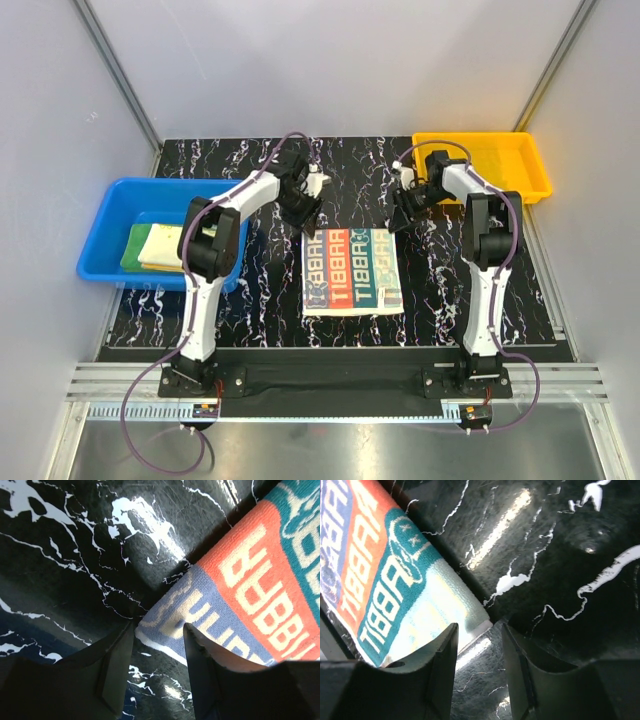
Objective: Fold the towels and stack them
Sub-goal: Fold the towel
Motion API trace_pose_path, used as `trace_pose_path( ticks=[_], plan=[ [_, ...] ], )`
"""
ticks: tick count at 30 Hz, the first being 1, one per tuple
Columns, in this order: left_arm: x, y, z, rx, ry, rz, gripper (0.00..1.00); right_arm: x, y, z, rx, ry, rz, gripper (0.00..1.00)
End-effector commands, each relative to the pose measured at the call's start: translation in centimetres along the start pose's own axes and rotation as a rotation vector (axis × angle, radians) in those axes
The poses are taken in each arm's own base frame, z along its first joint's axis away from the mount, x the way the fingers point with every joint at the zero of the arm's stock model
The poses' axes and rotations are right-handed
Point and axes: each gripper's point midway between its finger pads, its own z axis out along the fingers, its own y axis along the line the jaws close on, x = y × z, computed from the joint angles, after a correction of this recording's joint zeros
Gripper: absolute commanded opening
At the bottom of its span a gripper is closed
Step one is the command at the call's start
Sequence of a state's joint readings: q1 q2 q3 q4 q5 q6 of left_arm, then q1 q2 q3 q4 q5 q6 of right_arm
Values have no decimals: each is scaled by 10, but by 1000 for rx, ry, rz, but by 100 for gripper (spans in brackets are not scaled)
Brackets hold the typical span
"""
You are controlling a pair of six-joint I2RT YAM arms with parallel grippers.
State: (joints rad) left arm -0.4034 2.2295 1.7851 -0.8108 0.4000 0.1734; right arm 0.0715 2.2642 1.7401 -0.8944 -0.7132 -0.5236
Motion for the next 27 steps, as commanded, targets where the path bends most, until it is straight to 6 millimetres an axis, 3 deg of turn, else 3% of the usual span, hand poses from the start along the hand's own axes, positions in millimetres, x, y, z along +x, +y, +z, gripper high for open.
trace_pose_path(
  ticks=[1,7,15,18,19,22,24,27],
  plan=[
    [-17,4,-7,0,-37,66,48,-14,16,-4,-84,-29,-68,46],
    [-16,17,0,-25,-15,72,42,-13,9,3,-91,-21,-60,40],
    [-12,18,4,6,6,82,41,-7,1,12,-102,14,-39,38],
    [-7,12,7,49,26,83,31,-6,1,13,-102,17,-44,36],
    [-6,11,8,57,30,85,23,-5,1,14,-106,20,-43,34],
    [-3,11,8,62,52,87,13,-4,0,13,-103,18,-49,20],
    [-5,11,6,59,46,88,0,-4,-2,13,-98,19,-56,12],
    [-13,11,0,55,25,97,0,-9,-4,7,-87,10,-63,0]
  ],
)
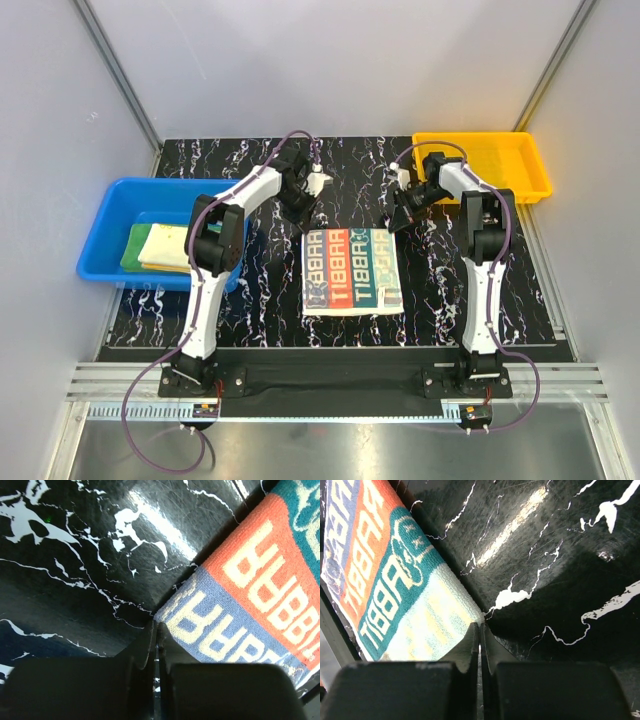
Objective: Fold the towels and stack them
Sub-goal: Fold the towel
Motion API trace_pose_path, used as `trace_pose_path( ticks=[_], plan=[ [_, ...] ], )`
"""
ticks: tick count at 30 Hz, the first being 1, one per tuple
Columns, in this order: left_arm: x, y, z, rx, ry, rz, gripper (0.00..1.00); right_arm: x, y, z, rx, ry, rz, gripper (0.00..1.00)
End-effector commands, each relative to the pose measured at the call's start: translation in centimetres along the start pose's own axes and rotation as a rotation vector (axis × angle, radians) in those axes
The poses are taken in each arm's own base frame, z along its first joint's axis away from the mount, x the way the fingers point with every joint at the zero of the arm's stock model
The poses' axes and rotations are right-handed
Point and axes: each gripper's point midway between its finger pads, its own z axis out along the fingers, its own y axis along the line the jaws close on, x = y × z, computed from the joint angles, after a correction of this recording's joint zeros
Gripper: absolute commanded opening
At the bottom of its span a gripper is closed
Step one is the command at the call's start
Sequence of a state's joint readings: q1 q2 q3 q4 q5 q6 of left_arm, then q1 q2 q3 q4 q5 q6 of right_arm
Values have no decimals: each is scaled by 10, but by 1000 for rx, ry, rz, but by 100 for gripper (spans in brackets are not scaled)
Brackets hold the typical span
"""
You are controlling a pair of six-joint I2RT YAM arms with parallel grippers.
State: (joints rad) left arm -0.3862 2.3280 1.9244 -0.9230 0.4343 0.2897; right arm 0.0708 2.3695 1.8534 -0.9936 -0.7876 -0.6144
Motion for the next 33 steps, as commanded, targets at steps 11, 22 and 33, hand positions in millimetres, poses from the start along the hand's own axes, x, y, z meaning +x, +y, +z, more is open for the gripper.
trace_pose_path(
  ticks=[11,22,33],
  plan=[
    [-60,10,-58,-152,-197,76,0,-71,-5,-54,250,-227,-219,0],
    [-63,-12,-94,-249,-321,173,0,-83,-4,-87,449,-357,-354,0],
    [-29,-45,-105,-286,-315,222,0,-53,28,-108,537,-425,-386,0]
  ],
)
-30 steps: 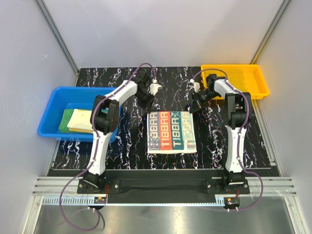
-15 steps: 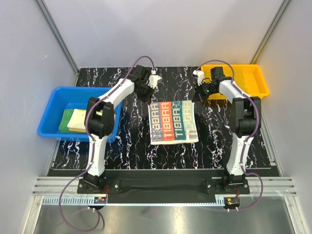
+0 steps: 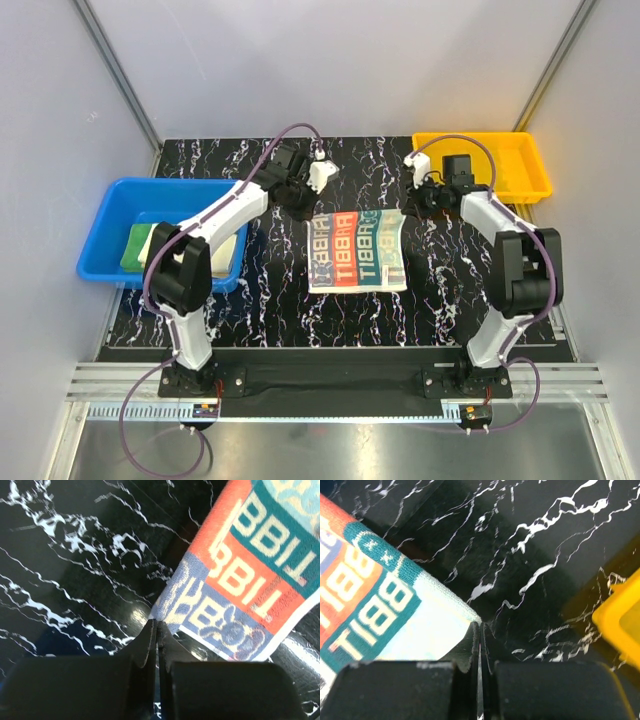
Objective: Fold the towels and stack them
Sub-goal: Fold the towel
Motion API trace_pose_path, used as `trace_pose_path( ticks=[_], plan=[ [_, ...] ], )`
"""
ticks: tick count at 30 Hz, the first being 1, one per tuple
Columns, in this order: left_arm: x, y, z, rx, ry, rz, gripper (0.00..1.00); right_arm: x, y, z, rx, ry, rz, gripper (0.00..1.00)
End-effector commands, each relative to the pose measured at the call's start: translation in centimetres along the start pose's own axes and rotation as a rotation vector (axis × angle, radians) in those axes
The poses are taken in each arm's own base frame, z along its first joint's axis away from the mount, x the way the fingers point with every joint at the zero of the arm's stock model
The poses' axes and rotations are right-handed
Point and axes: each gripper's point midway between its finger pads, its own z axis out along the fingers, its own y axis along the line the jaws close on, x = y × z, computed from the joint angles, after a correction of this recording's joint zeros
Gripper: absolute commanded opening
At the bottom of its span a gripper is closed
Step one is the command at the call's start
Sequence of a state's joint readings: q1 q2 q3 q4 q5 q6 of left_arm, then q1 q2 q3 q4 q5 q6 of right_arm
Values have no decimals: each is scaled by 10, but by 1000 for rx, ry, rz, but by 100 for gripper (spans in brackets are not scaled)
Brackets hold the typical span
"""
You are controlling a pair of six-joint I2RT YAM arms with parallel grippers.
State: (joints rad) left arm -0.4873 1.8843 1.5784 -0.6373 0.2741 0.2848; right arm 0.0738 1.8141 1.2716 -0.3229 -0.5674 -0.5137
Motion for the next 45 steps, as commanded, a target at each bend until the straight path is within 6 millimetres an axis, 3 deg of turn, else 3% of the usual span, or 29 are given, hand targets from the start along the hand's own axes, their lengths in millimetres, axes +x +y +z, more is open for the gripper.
trace_pose_path(
  ticks=[1,5,6,8,12,14,17,26,31,38,43,45],
  plan=[
    [-2,11,-23,-85,-36,11,0,-25,-8,-28,121,-95,-84,0],
    [0,-2,-32,-72,-47,11,0,-26,9,-48,131,-128,-156,0],
    [6,-5,-30,-61,-38,-2,0,-14,16,-46,119,-114,-163,0],
    [9,-14,-29,-35,-38,-10,0,-16,27,-53,120,-137,-195,0],
    [22,-26,-33,-30,-16,-10,0,8,51,-52,115,-144,-195,0],
    [24,-33,-36,-23,-18,-8,0,9,62,-55,115,-154,-206,0],
    [26,-43,-43,-5,-28,-2,0,18,68,-59,144,-149,-184,0],
    [61,-83,-42,114,44,-34,0,46,83,-69,189,-143,-137,0],
    [75,-91,-41,122,76,-51,0,51,83,-73,221,-142,-119,0],
    [97,-102,-31,159,148,-80,0,72,105,-61,167,-85,-103,1],
    [111,-111,-21,201,200,-89,0,86,105,-60,185,-43,-75,5],
    [118,-116,-19,217,222,-89,5,90,103,-61,199,-25,-69,7]
  ],
)
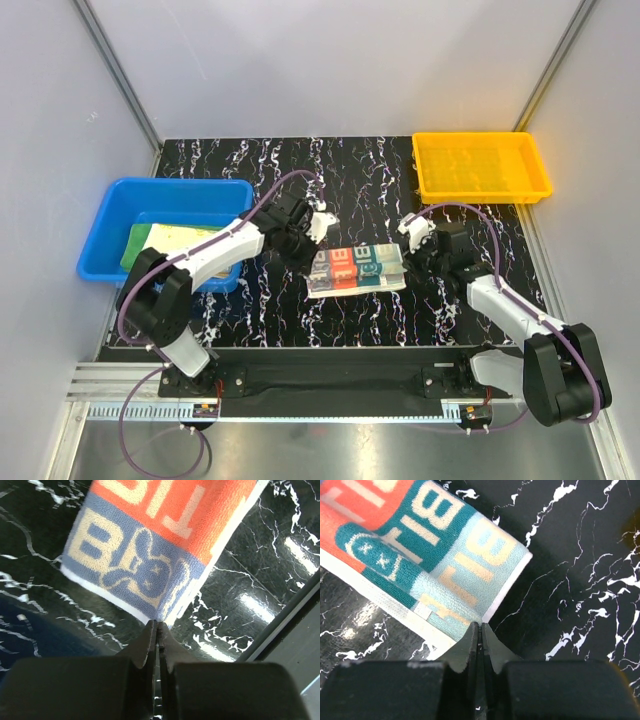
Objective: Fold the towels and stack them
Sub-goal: Fold the towel
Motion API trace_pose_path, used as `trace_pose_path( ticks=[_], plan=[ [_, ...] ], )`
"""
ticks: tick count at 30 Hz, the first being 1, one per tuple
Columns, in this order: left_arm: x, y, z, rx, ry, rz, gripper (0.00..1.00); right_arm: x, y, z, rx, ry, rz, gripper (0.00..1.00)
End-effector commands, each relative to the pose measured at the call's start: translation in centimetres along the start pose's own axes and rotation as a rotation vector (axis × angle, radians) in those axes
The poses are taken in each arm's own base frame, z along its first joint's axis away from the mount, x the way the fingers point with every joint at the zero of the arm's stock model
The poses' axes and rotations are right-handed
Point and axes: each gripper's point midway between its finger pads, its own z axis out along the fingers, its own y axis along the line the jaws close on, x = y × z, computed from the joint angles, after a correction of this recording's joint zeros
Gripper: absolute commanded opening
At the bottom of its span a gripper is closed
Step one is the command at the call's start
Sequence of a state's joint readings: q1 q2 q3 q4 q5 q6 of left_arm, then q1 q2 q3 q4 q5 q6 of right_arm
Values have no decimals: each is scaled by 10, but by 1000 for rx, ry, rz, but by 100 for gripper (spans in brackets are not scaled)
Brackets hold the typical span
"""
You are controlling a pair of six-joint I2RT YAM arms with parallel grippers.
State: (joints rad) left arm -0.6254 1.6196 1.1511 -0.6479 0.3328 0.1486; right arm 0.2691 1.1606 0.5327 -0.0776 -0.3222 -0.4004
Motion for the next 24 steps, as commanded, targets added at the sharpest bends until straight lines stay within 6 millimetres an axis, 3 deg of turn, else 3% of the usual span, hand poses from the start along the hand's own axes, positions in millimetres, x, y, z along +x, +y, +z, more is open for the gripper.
trace_pose_path(
  ticks=[1,3,5,10,12,17,21,24],
  plan=[
    [18,-9,10,43,61,-15,8,1,-10,-4,65,19,12,12],
    [22,-16,11,68,74,-19,19,-2,-11,-5,64,24,16,20],
    [22,-22,8,87,69,-21,22,-9,-10,-8,57,10,11,30],
    [21,-26,-2,71,38,-28,34,-36,-1,-18,2,-41,53,35],
    [9,-27,-4,71,-13,-48,35,-57,12,-23,-82,-65,107,38],
    [-2,-18,1,-10,-67,-154,36,-61,15,-16,-85,19,370,44],
    [-9,-13,-1,-79,-161,-326,40,-50,11,-8,-4,176,635,34],
    [-1,-6,0,-135,-221,-461,45,-40,22,1,-36,194,732,24]
  ],
)
